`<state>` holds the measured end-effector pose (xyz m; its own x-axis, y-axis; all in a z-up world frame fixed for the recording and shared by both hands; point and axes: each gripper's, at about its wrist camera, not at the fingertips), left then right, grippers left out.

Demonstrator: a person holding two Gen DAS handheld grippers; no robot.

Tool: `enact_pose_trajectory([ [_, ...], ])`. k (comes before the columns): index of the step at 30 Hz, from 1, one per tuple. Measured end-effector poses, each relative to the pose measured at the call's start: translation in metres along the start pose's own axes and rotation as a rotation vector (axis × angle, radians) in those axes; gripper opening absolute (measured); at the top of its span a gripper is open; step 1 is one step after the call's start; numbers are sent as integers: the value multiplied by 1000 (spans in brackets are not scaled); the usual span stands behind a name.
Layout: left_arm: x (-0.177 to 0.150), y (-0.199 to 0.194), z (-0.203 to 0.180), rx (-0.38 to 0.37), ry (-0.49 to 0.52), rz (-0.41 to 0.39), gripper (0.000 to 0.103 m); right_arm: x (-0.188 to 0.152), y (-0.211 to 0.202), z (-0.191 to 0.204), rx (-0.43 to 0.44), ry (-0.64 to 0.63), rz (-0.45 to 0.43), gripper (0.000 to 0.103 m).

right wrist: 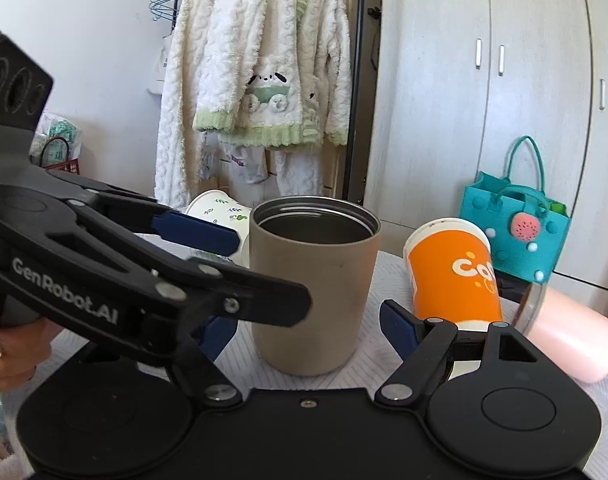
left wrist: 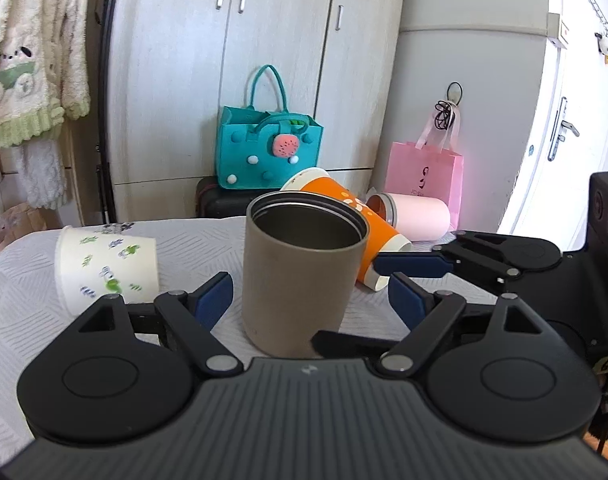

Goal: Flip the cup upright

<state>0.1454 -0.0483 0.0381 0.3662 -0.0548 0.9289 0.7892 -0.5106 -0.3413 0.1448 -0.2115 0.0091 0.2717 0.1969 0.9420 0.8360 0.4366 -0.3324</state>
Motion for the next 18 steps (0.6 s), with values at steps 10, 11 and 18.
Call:
enact_pose_trajectory([
  [10,-5,-42,-3,21,-52,-43,88,-8,-48,10,-105,52,-49,82],
  [11,-6,-46,-4,28,-52,-44,88,-7,-53,12,-117,50,-56,82],
  [18,-5,-76,-13,88,-43,-49,89,-2,-84,27,-175,49,-79,82],
])
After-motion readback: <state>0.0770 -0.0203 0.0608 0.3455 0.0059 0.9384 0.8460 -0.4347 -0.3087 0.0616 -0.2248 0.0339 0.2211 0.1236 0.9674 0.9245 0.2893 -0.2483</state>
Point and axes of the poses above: each gripper's, at about its wrist camera, not at the fingertips, and y roughly the way its jaws point, z to its left, x to its top, and after that the axes turned 5 degrees about -z, right-handed
